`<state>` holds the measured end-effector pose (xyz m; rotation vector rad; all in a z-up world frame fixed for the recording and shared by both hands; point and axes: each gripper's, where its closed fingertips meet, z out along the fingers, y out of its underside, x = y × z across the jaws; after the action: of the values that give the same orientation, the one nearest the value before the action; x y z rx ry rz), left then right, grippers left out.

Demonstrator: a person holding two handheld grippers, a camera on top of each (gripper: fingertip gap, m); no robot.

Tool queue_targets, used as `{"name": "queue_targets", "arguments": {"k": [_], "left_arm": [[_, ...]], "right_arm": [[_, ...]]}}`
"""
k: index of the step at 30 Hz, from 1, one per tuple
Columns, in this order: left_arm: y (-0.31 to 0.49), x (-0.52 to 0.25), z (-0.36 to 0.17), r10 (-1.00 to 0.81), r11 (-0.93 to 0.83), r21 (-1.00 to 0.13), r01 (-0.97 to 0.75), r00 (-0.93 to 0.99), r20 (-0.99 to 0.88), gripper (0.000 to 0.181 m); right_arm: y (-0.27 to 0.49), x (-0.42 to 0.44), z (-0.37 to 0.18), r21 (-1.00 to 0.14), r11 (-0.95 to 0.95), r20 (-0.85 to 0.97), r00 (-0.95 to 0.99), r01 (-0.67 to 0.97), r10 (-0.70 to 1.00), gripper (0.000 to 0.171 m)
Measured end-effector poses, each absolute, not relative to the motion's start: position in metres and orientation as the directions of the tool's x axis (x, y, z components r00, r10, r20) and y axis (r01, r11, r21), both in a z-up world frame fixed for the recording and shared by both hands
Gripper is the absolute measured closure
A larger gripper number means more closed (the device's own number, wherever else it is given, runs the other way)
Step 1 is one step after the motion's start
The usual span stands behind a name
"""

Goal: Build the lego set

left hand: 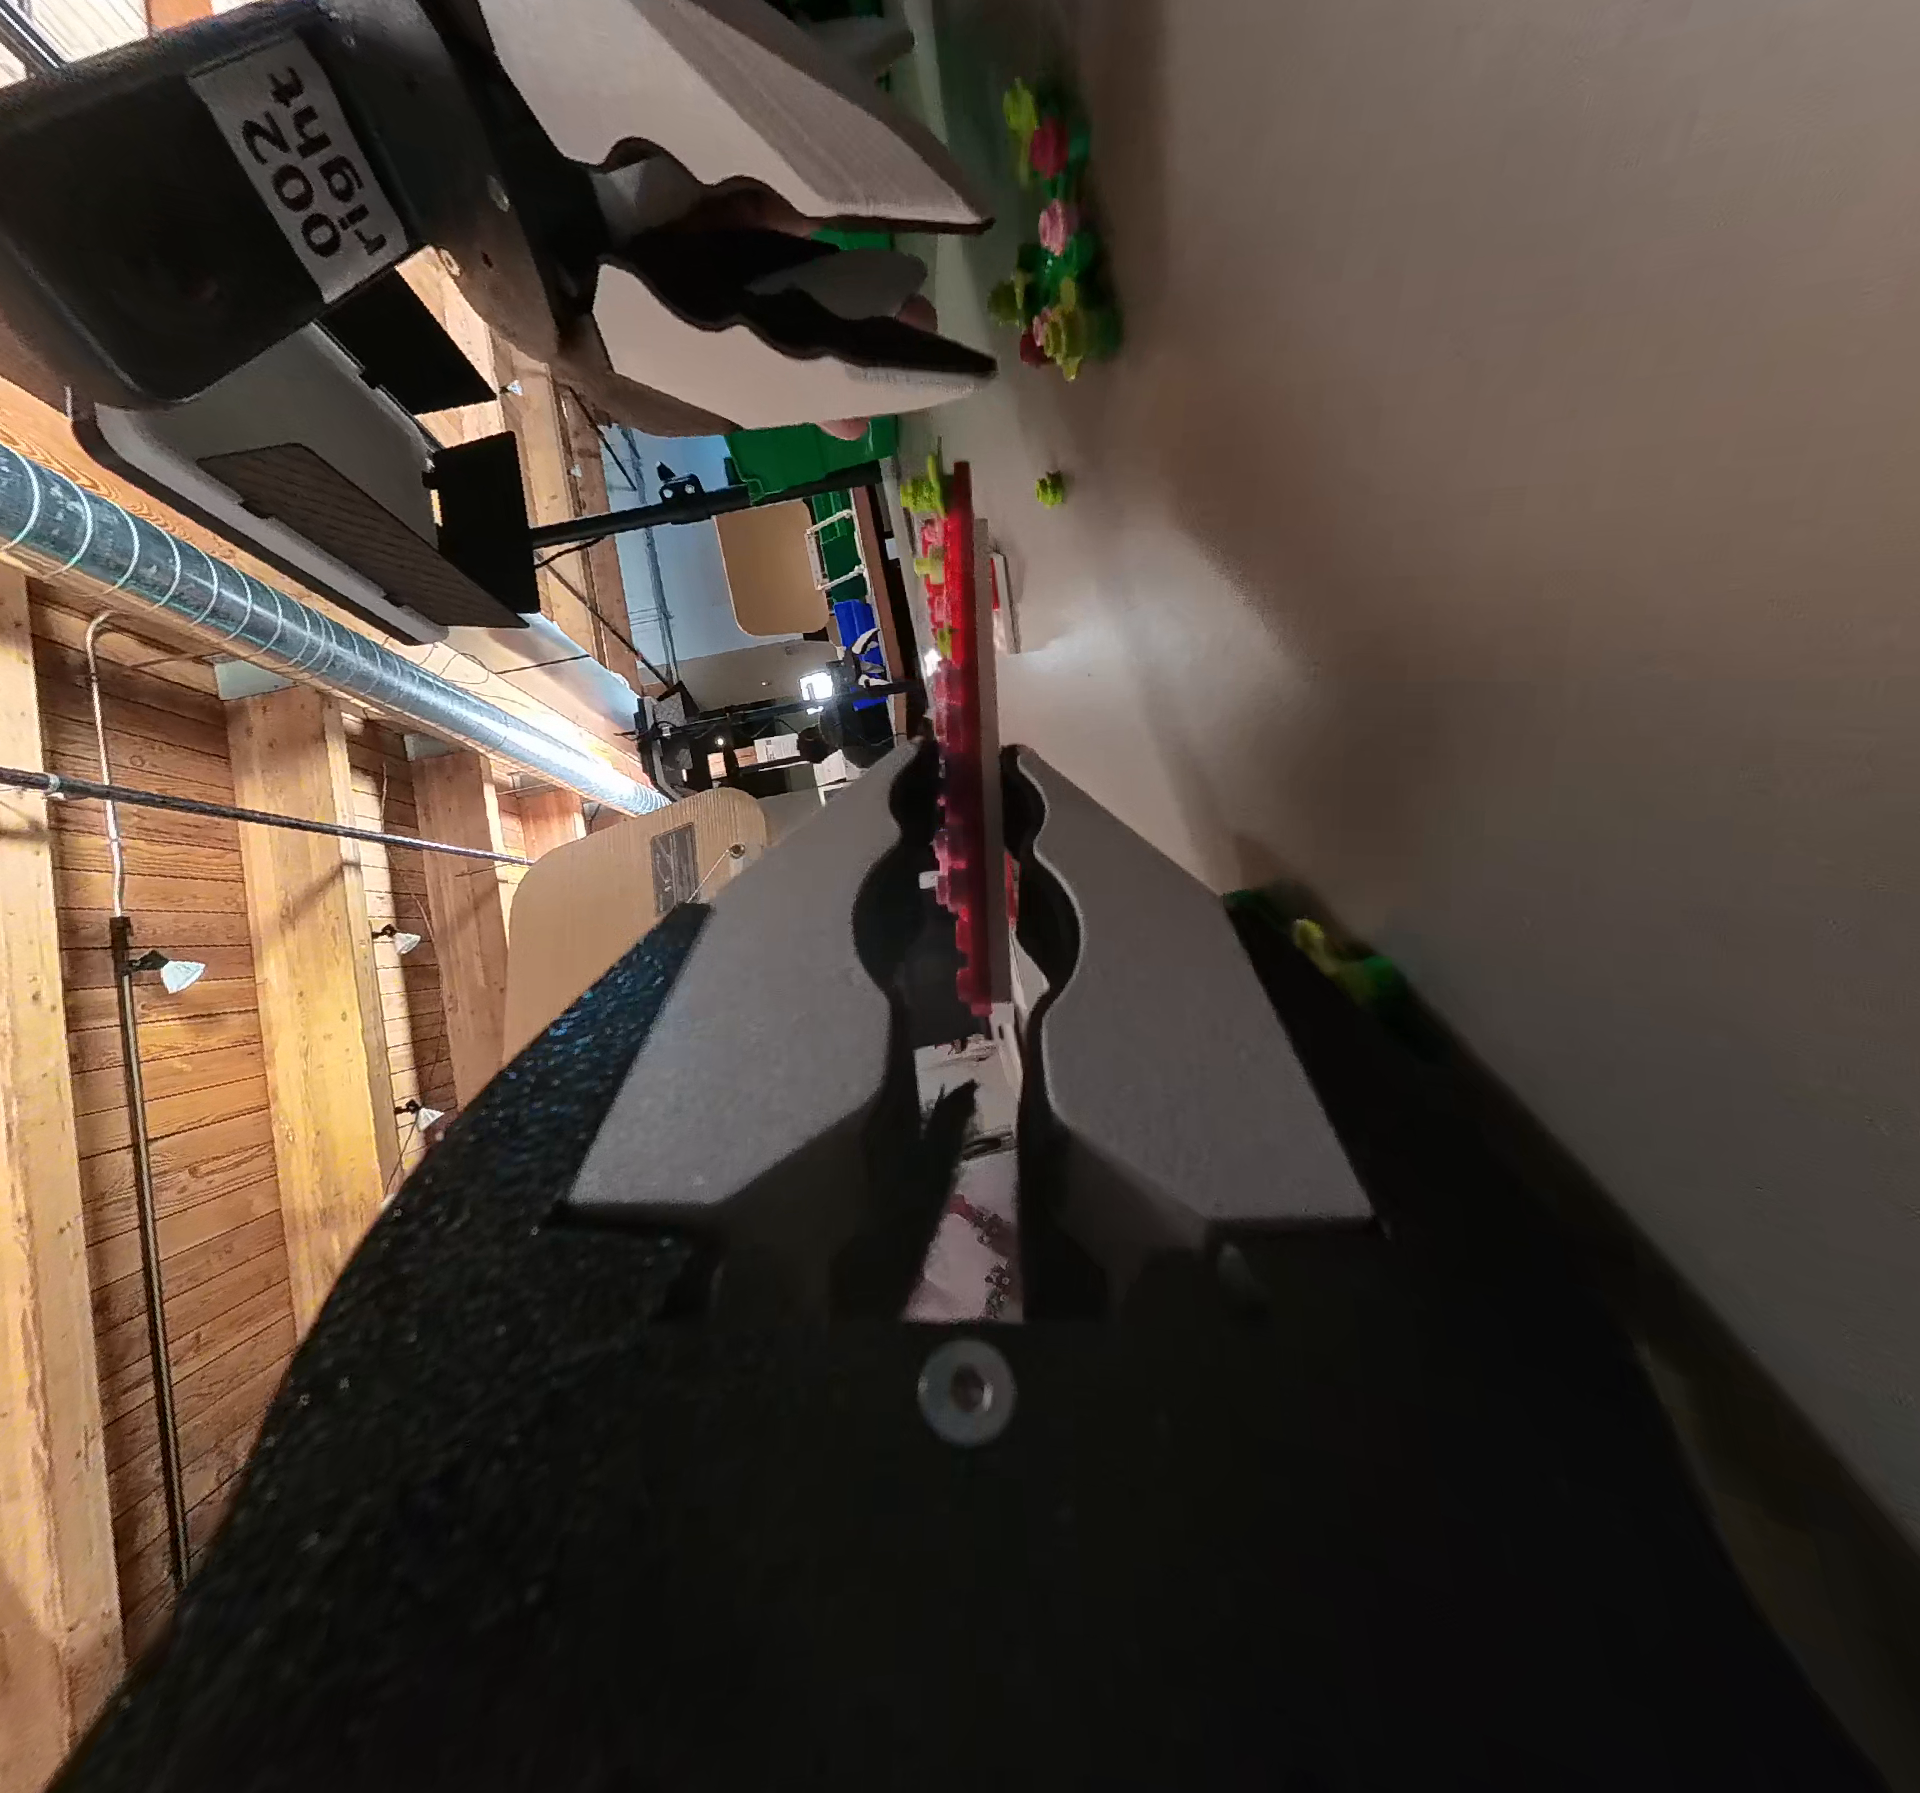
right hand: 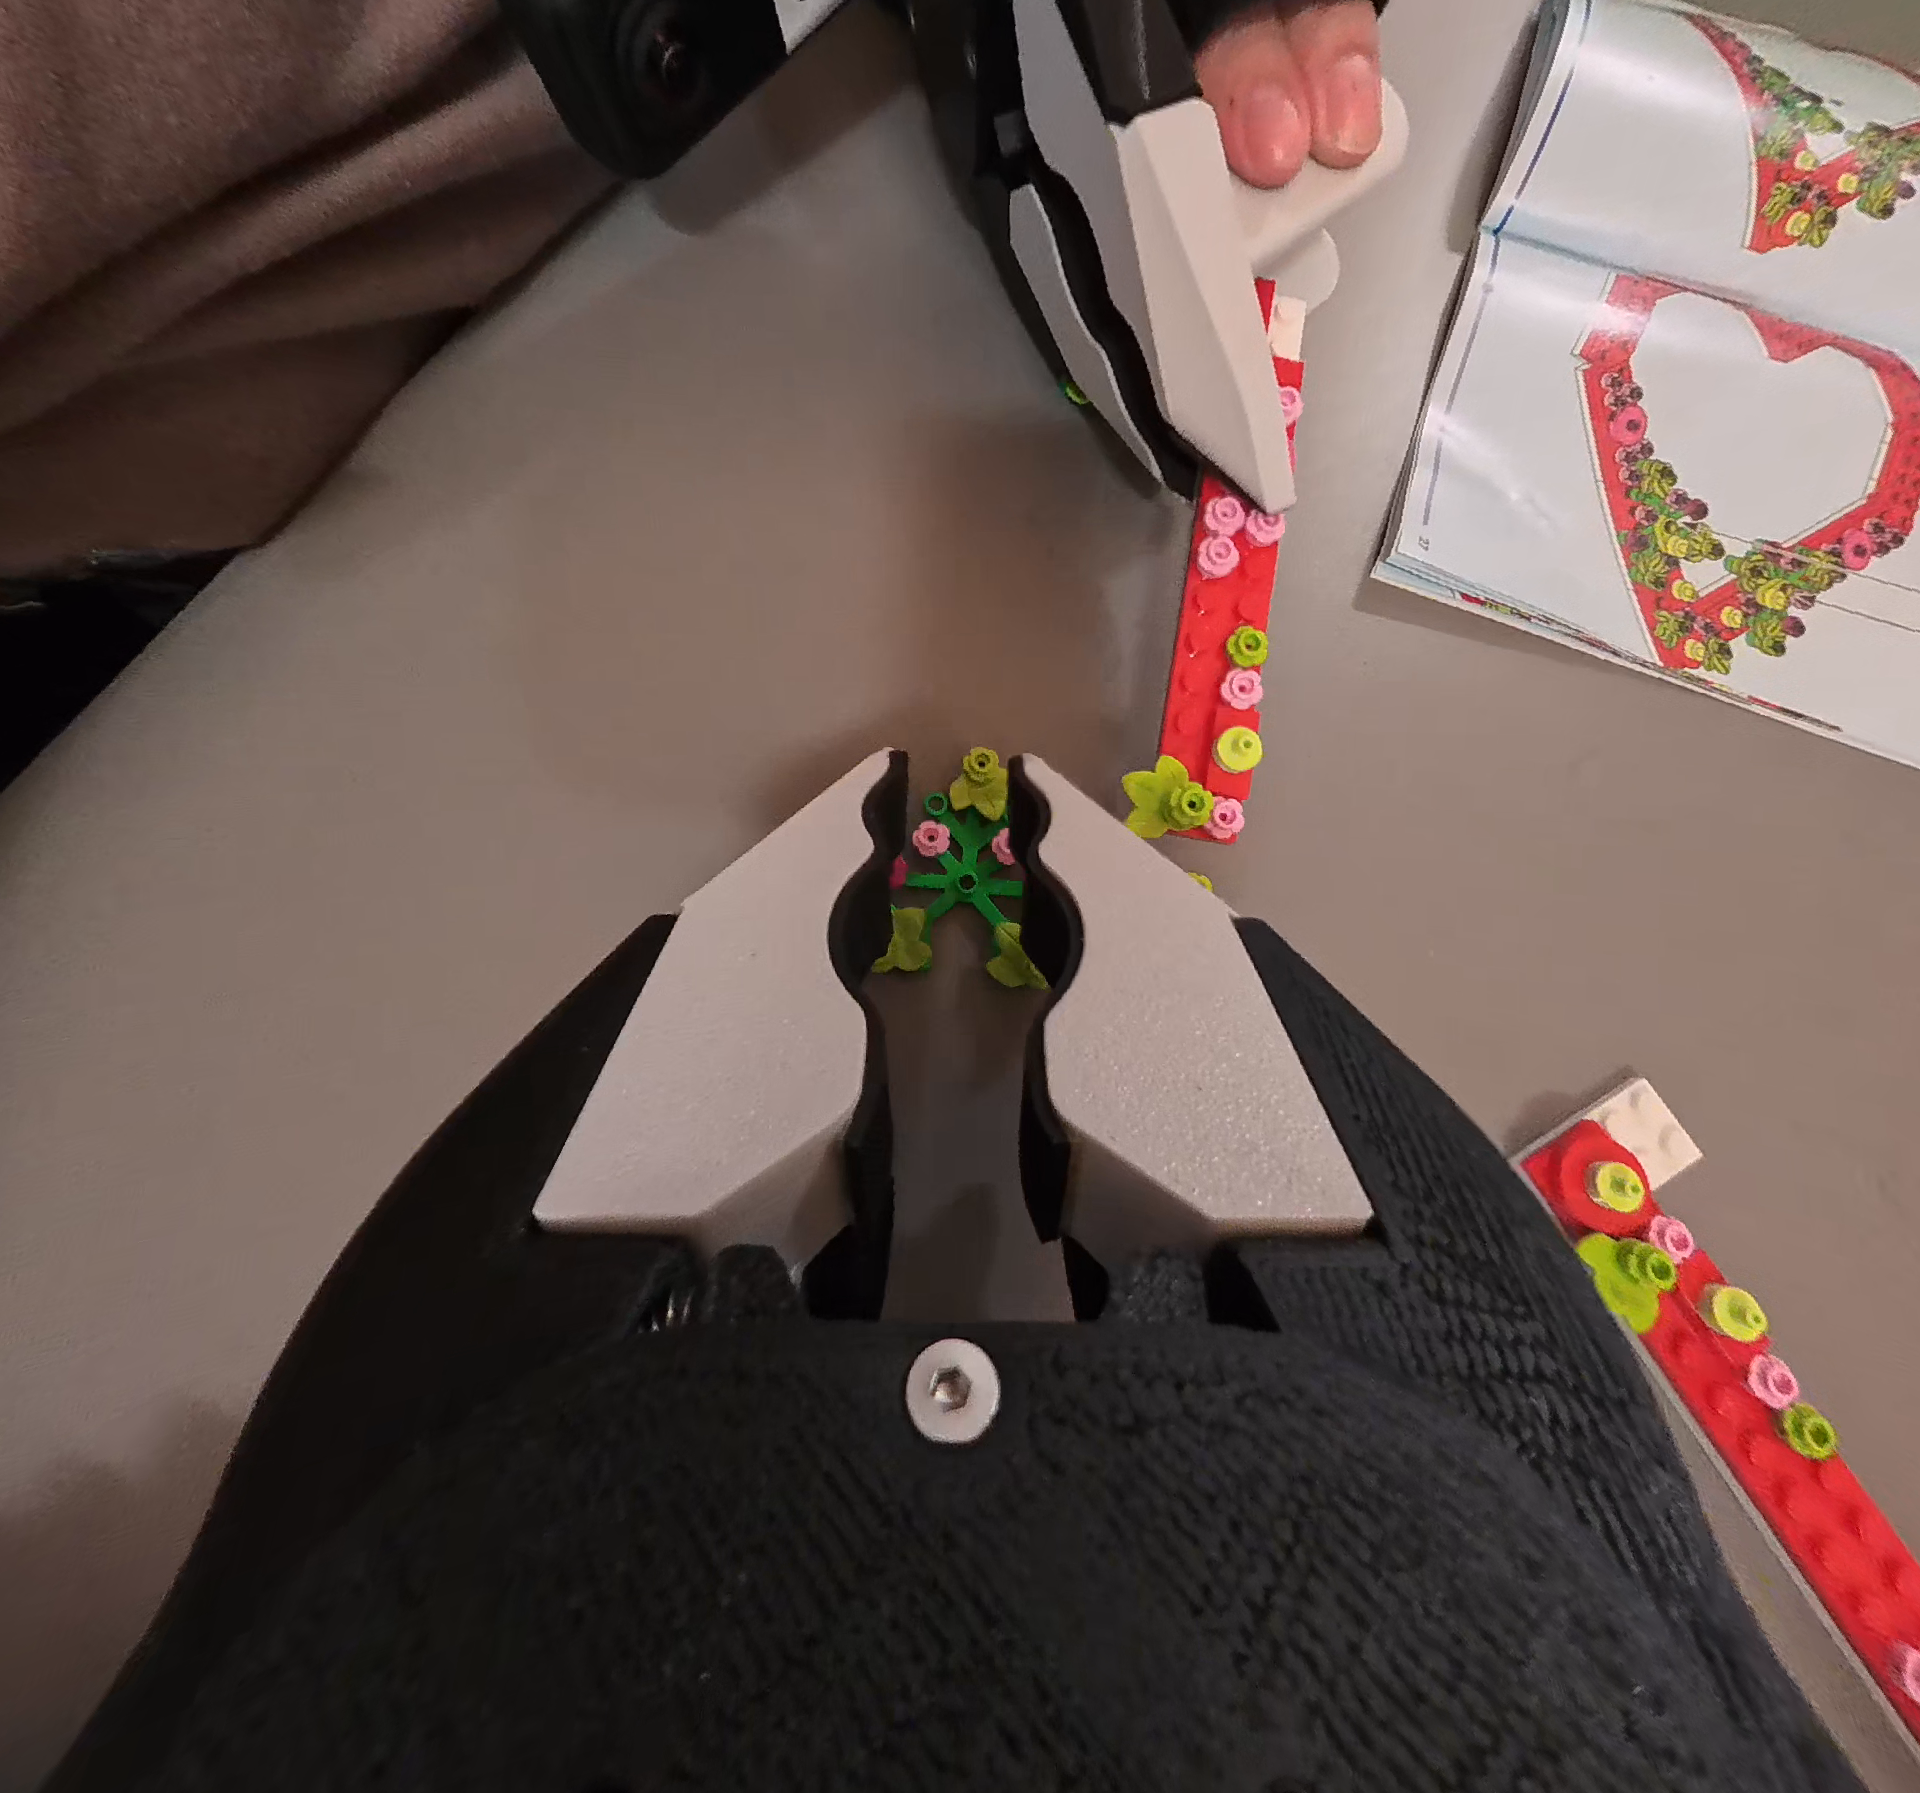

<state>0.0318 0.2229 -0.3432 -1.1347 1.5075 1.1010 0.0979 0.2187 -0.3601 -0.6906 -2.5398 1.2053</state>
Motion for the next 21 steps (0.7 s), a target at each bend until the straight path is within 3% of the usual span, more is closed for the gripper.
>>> {"name": "queue_targets", "arguments": {"k": [21], "left_arm": [[0.2245, 0.0245, -0.3459, -0.179, 0.140, 0.106, -0.984, -0.130, -0.975, 0.173]], "right_arm": [[0.2167, 0.0958, -0.3641, -0.785, 0.537, 0.016, -0.856, 0.309, 0.516, 0.160]]}}
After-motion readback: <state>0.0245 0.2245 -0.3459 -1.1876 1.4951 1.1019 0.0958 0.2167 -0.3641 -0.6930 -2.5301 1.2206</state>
